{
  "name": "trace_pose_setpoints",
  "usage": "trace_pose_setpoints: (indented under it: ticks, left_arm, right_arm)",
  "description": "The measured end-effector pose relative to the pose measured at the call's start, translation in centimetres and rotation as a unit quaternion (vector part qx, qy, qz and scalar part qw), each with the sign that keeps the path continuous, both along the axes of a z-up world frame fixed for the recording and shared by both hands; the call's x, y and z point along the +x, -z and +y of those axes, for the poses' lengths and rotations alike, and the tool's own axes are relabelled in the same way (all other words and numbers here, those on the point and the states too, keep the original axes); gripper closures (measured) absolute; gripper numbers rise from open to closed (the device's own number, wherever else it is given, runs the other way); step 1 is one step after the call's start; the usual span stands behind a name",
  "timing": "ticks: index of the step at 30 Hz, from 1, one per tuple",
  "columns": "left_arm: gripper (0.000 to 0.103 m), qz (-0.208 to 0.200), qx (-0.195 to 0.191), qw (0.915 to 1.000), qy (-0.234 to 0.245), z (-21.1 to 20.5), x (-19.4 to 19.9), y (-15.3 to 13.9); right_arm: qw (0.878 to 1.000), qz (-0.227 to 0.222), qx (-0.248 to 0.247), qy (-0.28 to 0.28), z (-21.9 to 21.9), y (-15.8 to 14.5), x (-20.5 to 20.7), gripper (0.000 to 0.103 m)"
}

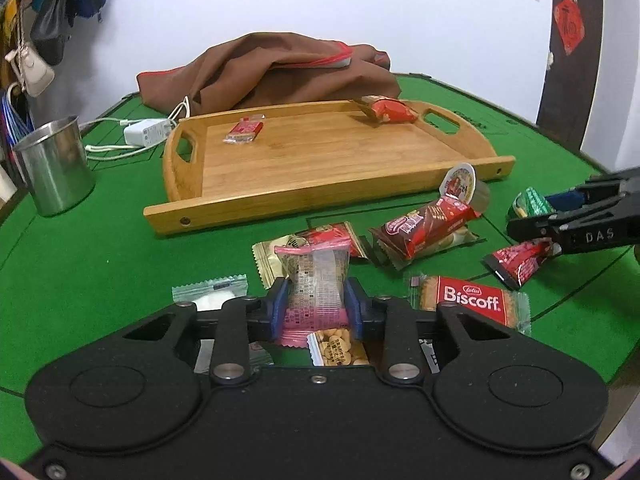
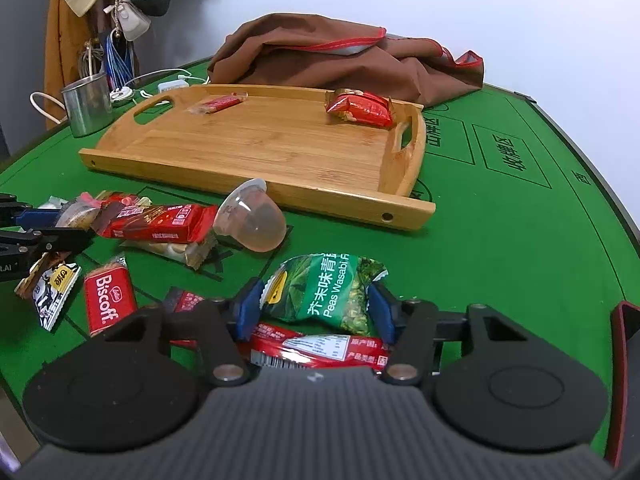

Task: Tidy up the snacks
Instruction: 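Carry both packets over the bamboo tray with both tools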

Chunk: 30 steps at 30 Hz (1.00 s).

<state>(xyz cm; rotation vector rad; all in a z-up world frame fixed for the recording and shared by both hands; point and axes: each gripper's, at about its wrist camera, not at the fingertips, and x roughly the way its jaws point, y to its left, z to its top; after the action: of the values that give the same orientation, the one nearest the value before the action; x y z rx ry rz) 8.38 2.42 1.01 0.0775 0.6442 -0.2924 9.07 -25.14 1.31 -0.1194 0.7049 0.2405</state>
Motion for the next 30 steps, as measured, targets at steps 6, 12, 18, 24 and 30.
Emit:
trace_pose_setpoints:
  ticks: [6, 12, 18, 24, 30]
  left_arm:
    - [0.076, -0.012, -0.035, 0.9992, -0.014, 1.4, -0.3, -0.2]
    - [0.076, -0.028, -0.044, 0.9985, -0.015, 1.6, -0.8, -0.5]
    - [0.076, -0.033, -0.047, 0.9982, -0.015, 2.1, -1.1, -0.9]
    - [0.076, -0.049, -0.055, 0.9970, -0.024, 2.7, -1.1, -2.2]
    - [0.076, -0.064, -0.053, 0.9963, -0.024, 2.7, 0.0, -3.8]
  right_arm:
    - [1.000, -0.002, 0.002, 0.007, 0.1, 0.0, -0.1, 0.045]
    - [1.000, -0.013, 0.020, 0.015, 0.1, -0.6, -0.5, 0.045]
    - [0.999, -0.042, 0.030, 0.017, -0.2, -2.3, -0.9, 0.045]
    - [0.997, -0.060, 0.038, 0.012, -0.4, -3.6, -0.3, 0.045]
    - [0.995, -0.080, 0.047, 0.019, -0.5, -4.8, 1.0, 0.045]
